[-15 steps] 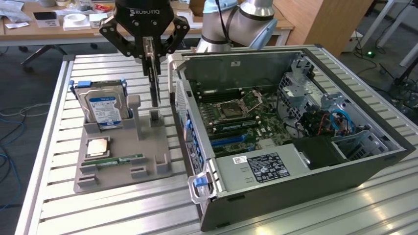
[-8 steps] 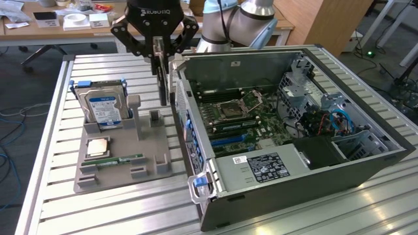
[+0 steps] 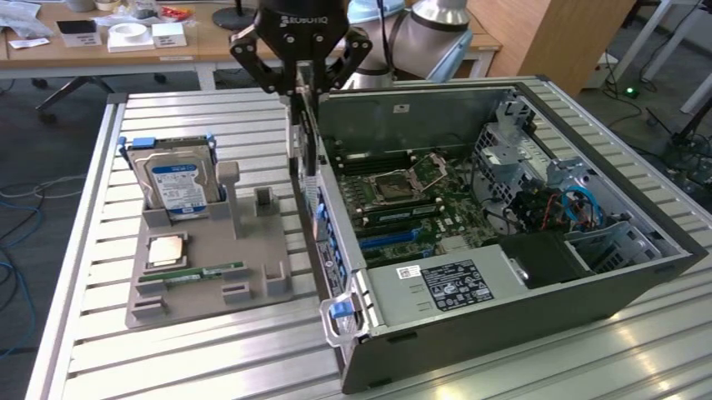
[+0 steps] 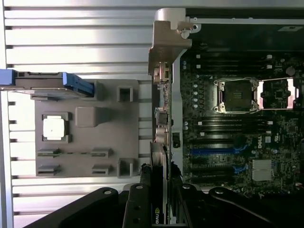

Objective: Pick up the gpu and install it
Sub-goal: 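Pick up the gpu and move the gpu toward the slot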

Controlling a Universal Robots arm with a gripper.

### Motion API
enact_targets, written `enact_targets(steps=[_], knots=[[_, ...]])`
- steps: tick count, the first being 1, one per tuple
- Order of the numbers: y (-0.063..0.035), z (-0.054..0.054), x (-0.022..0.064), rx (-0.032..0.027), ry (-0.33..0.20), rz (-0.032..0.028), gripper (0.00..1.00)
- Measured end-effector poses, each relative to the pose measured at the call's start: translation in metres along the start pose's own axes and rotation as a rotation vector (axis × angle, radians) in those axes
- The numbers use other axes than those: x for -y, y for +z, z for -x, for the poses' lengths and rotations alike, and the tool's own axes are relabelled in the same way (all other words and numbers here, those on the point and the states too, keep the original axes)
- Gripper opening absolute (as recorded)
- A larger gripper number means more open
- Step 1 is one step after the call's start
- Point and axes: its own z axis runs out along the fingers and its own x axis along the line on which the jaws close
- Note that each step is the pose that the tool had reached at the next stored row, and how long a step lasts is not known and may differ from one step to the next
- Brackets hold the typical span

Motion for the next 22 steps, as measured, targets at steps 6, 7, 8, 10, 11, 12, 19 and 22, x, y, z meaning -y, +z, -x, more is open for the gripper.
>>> enact_targets(steps=[6,7,8,10,11,12,19,22], knots=[[0.0007,0.027,-0.001,-0.0001,0.0,0.0022,0.26],[0.0008,0.032,-0.0012,-0.0002,0.0,0.0026,0.26],[0.0009,0.037,-0.0014,-0.0002,0.0,0.0031,0.26],[0.0011,0.046,-0.0018,-0.0003,0.0,0.0038,0.26],[0.0013,0.05,-0.002,-0.0003,0.0,0.0042,0.26],[0.0014,0.055,-0.0022,-0.0003,0.0,0.0045,0.26],[0.0022,0.087,-0.0035,-0.0004,0.0,0.0067,0.26],[0.0027,0.1,-0.004,-0.0004,0.0,0.0079,0.26]])
